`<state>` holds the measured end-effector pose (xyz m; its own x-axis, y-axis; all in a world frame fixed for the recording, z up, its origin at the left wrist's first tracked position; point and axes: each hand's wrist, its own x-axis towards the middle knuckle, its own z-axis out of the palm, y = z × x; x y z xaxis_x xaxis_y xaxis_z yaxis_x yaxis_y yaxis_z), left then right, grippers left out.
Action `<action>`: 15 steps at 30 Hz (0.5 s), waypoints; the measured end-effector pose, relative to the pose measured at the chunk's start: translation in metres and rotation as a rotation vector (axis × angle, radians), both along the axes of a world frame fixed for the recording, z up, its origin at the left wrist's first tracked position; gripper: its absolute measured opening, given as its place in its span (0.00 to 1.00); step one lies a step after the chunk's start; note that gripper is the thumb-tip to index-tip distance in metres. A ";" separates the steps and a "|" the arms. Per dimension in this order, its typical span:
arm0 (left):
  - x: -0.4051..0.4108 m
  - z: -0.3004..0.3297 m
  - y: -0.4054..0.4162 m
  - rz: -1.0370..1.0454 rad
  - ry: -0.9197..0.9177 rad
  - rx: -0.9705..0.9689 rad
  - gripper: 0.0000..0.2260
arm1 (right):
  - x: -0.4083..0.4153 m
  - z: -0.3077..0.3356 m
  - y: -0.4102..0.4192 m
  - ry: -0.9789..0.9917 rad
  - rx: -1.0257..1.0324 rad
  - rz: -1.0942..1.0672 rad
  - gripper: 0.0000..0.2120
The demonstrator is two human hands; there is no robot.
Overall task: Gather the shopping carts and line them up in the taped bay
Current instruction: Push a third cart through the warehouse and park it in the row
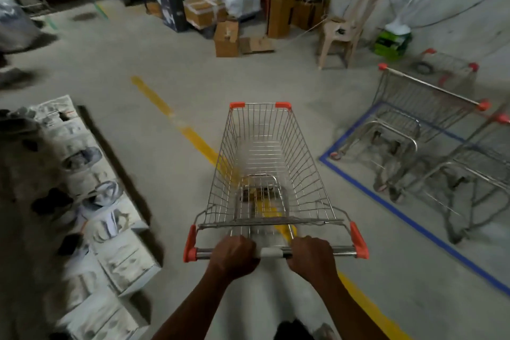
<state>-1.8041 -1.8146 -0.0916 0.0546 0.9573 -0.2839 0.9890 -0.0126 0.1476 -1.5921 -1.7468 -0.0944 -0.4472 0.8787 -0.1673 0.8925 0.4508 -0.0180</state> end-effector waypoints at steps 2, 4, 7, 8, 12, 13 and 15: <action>-0.022 0.000 0.011 -0.090 0.021 0.032 0.15 | -0.016 -0.006 0.000 0.007 -0.019 -0.087 0.18; -0.041 0.000 0.024 -0.163 0.027 0.055 0.15 | -0.033 -0.010 0.000 0.008 -0.008 -0.164 0.17; -0.073 -0.005 0.049 -0.242 0.032 0.081 0.15 | -0.060 -0.020 0.003 -0.001 -0.003 -0.242 0.15; -0.085 -0.009 0.059 -0.268 0.034 0.095 0.15 | -0.070 -0.023 0.005 0.001 0.008 -0.256 0.14; -0.133 -0.031 0.109 -0.400 0.100 0.104 0.16 | -0.110 -0.028 0.023 0.018 0.027 -0.349 0.16; -0.145 -0.036 0.123 -0.423 0.105 0.118 0.17 | -0.120 -0.028 0.028 0.022 0.023 -0.369 0.15; -0.166 -0.043 0.149 -0.479 0.072 0.136 0.16 | -0.140 -0.029 0.039 0.019 -0.008 -0.402 0.14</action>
